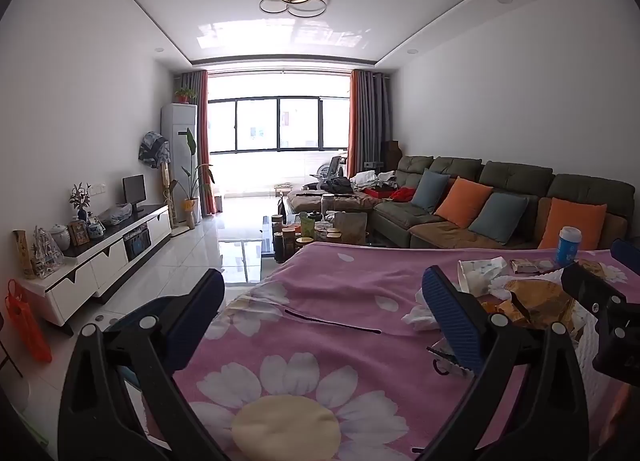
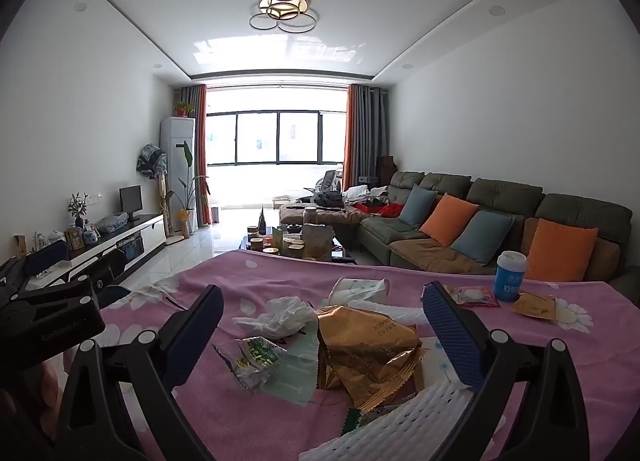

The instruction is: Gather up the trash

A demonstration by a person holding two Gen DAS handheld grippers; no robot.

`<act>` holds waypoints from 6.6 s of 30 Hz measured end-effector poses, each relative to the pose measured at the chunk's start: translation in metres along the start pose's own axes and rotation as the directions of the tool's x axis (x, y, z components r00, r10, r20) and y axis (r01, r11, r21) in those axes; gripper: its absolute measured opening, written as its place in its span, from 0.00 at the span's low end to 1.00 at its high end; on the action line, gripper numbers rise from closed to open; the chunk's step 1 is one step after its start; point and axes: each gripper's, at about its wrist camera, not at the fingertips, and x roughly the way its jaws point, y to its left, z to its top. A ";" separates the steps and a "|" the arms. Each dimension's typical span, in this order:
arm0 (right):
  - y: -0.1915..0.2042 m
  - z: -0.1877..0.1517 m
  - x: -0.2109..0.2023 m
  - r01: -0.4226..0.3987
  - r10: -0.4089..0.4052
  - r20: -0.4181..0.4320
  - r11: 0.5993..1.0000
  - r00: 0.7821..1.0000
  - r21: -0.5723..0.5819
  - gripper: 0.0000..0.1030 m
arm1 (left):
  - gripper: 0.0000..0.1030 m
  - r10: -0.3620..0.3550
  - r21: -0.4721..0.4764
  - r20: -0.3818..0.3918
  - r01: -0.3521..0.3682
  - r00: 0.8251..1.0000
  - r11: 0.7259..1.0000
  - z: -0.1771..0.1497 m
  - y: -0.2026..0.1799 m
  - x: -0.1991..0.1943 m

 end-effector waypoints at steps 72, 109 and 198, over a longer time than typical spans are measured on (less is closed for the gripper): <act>-0.057 -0.014 -0.003 0.036 -0.027 -0.153 0.998 0.988 0.059 0.94 | 0.95 -0.226 0.070 -0.112 0.234 0.968 0.970 -0.019 -0.029 0.031; -0.066 -0.013 -0.005 -0.319 0.364 -0.297 0.928 0.883 0.192 0.16 | 0.44 -0.514 -0.171 -0.432 0.492 0.741 0.853 -0.040 -0.045 0.095; 0.314 0.002 0.258 -0.693 0.623 -0.613 0.702 0.486 0.164 0.31 | 0.28 0.007 -0.308 -0.553 -0.213 0.833 0.927 -0.078 0.285 0.168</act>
